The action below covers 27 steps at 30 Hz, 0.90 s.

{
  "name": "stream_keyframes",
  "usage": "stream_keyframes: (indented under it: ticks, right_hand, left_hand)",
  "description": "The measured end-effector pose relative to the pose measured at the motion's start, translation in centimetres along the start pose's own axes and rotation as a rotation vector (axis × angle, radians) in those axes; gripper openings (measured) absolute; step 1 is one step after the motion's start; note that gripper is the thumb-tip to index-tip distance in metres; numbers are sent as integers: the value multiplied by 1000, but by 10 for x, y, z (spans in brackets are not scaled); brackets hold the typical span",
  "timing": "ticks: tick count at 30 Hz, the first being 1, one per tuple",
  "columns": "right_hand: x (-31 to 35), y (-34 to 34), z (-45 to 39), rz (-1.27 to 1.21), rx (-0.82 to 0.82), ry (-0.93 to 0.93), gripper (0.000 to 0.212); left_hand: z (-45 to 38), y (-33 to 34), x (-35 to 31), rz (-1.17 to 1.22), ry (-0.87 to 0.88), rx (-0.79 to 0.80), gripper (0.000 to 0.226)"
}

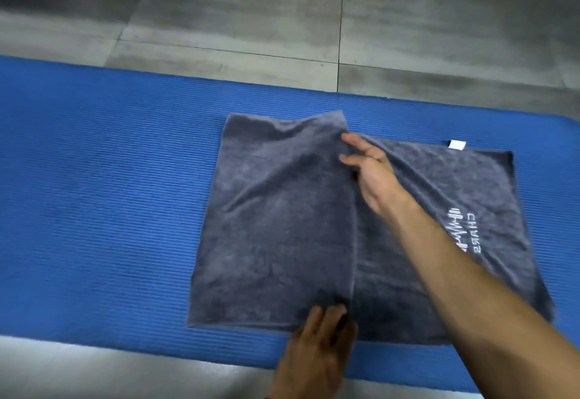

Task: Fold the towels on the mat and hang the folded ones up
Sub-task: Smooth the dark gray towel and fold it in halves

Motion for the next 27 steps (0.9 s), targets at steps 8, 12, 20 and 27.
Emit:
stream_keyframes:
  ticks: [8,12,20,27]
  right_hand:
    - [0,-46,-4,595,-211,-203,45]
    - [-6,17,8,1034,-118,-445,33]
    - [-55,187,21,1467,266,-401,42]
    - [-61,231,23,1566,229,-401,33]
  left_hand:
    - [-3,39,-21,71,12,93,37]
    - [8,5,51,-43,-296,-37,34]
    - [81,-45,162,15,-925,-46,60]
    - [103,-66,177,415,-1044,-212,24]
Point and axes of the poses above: each hand's wrist, its own z-axis away from the middle knuckle, its own y-axis out of the palm, x = y × z, the point moved 4 cm from there along -z, towards the middle knuckle, and after that the axes turned 1 degree about -x, right-handed, at the moved point
